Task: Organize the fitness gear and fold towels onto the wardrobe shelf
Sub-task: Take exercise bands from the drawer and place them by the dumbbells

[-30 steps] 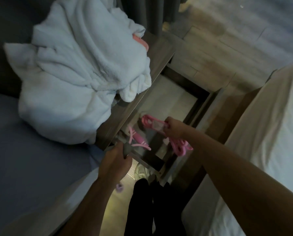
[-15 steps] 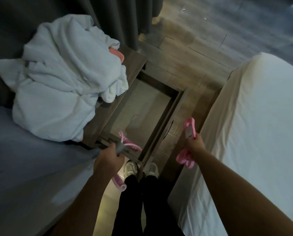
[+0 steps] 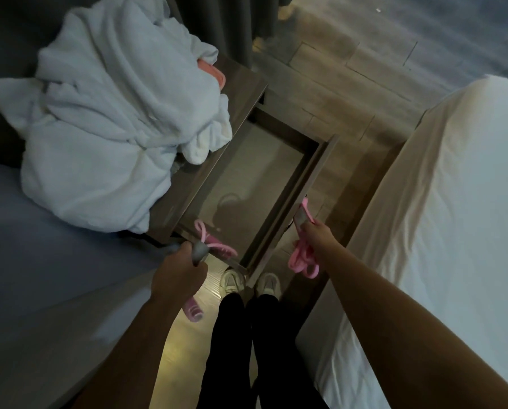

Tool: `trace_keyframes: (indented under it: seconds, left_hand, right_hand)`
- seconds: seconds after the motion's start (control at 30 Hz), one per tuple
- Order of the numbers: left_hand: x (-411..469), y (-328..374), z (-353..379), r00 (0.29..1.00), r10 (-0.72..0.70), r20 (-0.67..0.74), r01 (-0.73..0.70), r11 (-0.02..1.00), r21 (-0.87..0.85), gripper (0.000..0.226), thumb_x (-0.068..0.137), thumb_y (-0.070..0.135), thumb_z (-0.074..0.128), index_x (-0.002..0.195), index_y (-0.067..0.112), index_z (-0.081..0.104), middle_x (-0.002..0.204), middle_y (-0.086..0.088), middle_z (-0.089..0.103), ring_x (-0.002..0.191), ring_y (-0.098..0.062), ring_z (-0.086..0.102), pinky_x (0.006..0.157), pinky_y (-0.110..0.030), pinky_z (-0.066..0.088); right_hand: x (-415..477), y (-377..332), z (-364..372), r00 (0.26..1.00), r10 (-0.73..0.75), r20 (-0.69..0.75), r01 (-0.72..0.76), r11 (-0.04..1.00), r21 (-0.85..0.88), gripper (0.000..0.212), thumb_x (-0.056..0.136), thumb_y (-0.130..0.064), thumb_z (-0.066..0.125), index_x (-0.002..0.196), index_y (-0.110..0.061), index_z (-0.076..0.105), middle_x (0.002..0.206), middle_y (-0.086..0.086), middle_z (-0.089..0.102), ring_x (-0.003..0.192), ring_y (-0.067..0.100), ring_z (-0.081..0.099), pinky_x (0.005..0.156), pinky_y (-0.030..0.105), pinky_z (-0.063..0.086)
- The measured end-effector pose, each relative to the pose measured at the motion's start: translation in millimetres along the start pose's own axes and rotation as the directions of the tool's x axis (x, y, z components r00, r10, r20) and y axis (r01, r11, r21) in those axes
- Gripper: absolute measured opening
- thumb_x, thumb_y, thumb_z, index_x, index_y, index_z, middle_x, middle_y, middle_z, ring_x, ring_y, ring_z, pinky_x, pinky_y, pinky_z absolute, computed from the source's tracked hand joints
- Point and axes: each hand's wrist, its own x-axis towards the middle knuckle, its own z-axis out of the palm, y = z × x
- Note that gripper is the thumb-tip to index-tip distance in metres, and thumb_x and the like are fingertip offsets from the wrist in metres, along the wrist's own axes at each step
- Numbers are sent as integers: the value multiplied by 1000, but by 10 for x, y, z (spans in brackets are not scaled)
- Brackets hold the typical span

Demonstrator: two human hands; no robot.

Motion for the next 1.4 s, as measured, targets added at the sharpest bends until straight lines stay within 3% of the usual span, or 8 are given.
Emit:
trace_keyframes:
  seconds: [0.13, 0.27, 0.53, 0.8, 0.97, 1.17, 1.33, 1.4]
  left_hand:
    - [-30, -60, -27, 999, -14, -34, 14, 1000, 11, 16, 89, 14, 56, 104, 9, 52, 98, -10, 62, 96, -31, 60, 86, -44, 51]
    - [-42, -167, -71, 997, -20, -72, 20, 1000, -14, 20, 90, 18, 57, 108, 15, 50, 93, -8, 63, 89, -29, 62, 82, -41, 53]
    - [-53, -249, -153, 971, 31, -239, -65, 988, -137, 21, 88, 34, 59, 75, 33, 43, 70, 3, 58, 71, -25, 61, 65, -35, 51]
    - [78, -290, -202, 969, 57, -241, -88, 989, -120, 13, 90, 30, 60, 88, 22, 50, 69, 1, 57, 66, -20, 60, 60, -31, 45]
    - [127, -311, -228, 974, 51, -219, -75, 992, -102, 16, 93, 32, 56, 87, 18, 49, 72, -5, 59, 68, -25, 62, 68, -40, 54]
    - [141, -302, -205, 969, 63, -239, -91, 990, -107, 17, 92, 32, 56, 80, 26, 45, 71, 2, 57, 70, -22, 61, 68, -37, 51]
    - [142, -351, -204, 968, 50, -244, -75, 993, -96, 18, 91, 34, 54, 79, 27, 43, 70, 2, 58, 67, -20, 60, 64, -33, 47]
    - [88, -345, -226, 964, 50, -262, -73, 994, -78, 17, 90, 37, 53, 80, 27, 44, 69, 5, 56, 62, -12, 56, 58, -29, 42]
  right_hand:
    - [75, -82, 153, 996, -26, 80, 27, 999, -17, 40, 103, -21, 43, 142, -13, 39, 118, 24, 55, 68, 21, 60, 60, 32, 56]
    - [175, -154, 394, 986, -77, 148, 83, 996, -32, 38, 102, -25, 46, 136, -8, 43, 100, 20, 61, 64, 19, 63, 53, 29, 57]
    - [386, -429, 987, 960, -121, 252, 149, 984, -95, 36, 101, -31, 48, 130, -10, 46, 64, 10, 67, 57, 21, 67, 58, 35, 56]
    - [474, -638, 1414, 955, -110, 277, 138, 987, -84, 21, 102, -26, 47, 114, -9, 51, 79, 16, 64, 62, 22, 66, 61, 34, 59]
    - [463, -772, 1625, 946, -102, 309, 138, 986, -97, 32, 102, -13, 41, 132, -2, 44, 74, 13, 58, 43, 14, 62, 43, 23, 51]
    - [503, -718, 1635, 947, -100, 305, 139, 984, -108, 33, 101, -13, 43, 133, -5, 43, 78, 15, 59, 46, 15, 62, 45, 25, 53]
    - [496, -721, 1514, 958, -113, 264, 153, 979, -138, 34, 100, -17, 44, 131, -2, 45, 91, 19, 64, 67, 24, 62, 80, 43, 58]
    - [375, -689, 1386, 953, -138, 269, 181, 973, -142, 37, 101, -17, 43, 135, -3, 42, 103, 22, 64, 68, 22, 61, 72, 37, 58]
